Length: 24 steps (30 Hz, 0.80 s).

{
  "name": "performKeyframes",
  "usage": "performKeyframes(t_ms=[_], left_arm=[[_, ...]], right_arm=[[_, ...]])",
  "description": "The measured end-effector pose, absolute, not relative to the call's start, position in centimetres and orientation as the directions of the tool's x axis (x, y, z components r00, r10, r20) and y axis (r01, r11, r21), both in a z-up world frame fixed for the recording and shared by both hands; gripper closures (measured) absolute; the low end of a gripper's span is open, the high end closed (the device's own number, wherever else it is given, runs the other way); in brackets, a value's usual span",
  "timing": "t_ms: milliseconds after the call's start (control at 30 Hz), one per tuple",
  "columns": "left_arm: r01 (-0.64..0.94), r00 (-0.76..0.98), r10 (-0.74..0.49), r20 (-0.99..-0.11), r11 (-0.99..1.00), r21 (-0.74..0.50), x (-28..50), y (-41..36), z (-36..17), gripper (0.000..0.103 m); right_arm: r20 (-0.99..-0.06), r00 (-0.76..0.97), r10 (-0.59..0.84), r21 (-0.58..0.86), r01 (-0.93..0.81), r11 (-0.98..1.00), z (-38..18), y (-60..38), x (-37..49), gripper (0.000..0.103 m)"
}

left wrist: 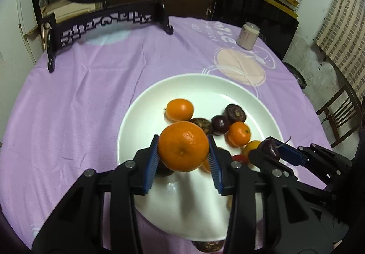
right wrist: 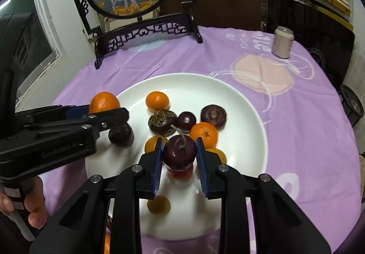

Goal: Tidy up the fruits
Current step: 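Carry the cherry and orange over the plate and release both, then grasp an orange with the right tool while the left tool grasps a yellow fruit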

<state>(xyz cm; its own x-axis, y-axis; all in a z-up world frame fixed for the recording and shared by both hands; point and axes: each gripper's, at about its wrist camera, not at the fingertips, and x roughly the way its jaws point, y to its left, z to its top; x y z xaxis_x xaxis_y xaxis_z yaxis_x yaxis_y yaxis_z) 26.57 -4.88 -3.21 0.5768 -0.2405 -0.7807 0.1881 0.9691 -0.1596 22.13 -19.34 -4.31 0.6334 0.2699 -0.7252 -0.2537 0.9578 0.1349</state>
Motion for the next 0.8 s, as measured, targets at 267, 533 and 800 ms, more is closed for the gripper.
performKeyframes(t_ms=[267,533,800], left_arm=[[0.192,0.615,-0.250,-0.748,0.967,-0.165,26.4,-4.6,-3.1,0.037],[0.202,0.663,-0.275,-0.696,0.961,-0.187,20.6,-2.4,-1.0,0.034],[0.219,0.692,-0.265,-0.671,0.963,-0.155,10.0,0.4,-2.4,0.028]], right_arm=[[-0.731,0.645,0.222,0.098,-0.222,0.970,-5.0,-19.4,22.5,0.052],[-0.707,0.650,0.279,0.138,-0.259,0.956,-3.3,-19.9,14.7,0.051],[-0.717,0.598,0.357,0.194,-0.321,0.927,-4.5,-18.6,6.7,0.050]])
